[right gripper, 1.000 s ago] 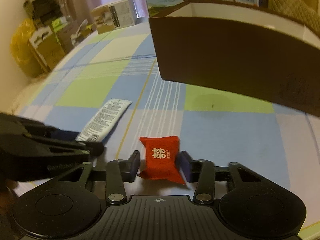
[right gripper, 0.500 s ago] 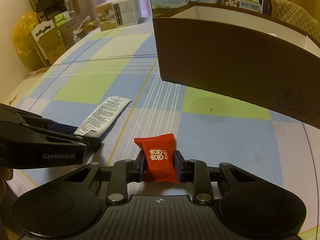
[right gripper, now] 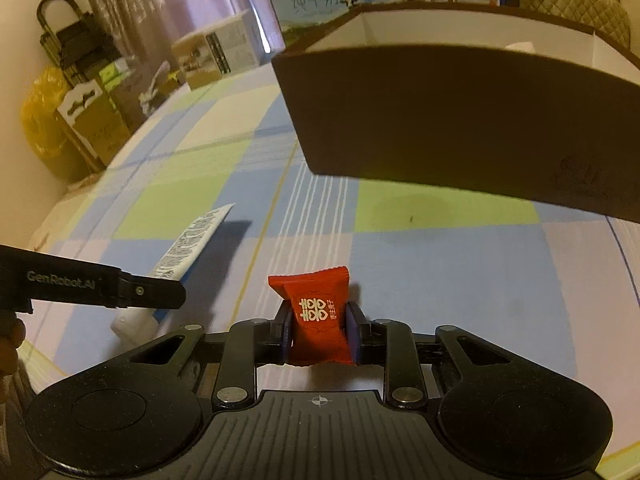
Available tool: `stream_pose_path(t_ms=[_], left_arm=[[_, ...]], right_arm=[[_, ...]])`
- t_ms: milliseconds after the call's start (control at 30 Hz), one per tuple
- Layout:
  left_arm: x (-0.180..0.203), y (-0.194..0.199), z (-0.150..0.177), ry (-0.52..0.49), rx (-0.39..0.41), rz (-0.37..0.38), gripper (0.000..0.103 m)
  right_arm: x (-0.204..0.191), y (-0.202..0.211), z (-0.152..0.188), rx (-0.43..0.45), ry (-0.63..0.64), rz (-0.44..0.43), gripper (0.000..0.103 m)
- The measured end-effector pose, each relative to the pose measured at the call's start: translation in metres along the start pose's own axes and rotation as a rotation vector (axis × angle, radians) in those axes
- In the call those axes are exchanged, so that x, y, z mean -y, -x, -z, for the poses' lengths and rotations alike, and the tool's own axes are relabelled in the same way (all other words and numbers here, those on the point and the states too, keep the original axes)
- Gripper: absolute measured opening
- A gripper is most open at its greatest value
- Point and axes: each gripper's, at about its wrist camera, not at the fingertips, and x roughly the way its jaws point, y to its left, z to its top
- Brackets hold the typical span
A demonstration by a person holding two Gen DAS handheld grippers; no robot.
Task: Organize objects
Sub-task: 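Lift the white tube and red packet and carry them toward the brown box, then lower tube and red packet into the brown box and open both tools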
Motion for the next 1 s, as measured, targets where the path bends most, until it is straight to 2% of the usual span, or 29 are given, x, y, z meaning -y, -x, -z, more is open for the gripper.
stream_pose_path(t_ms=[233, 533, 733, 1000], left_arm=[[0.007, 0.028, -0.011, -0.003, 0.066, 0.017, 0.03], [0.037, 0.057, -0.03, -0.071, 0.147, 0.069, 0.03], [0.064, 0.061, -0.053, -0.125, 0.19, 0.104, 0.03], [0.107, 0.05, -0.091, -0.212, 0.221, 0.13, 0.03]], right_arm=[[0.003, 0.018, -0.01, 0.064, -0.034, -0.025, 0.023], [0.004, 0.05, -0.033, 0.179, -0.062, -0.045, 0.023], [0.019, 0.073, -0.053, 0.257, -0.088, -0.03, 0.023], [0.058, 0.087, -0.1, 0.336, -0.168, -0.016, 0.023]])
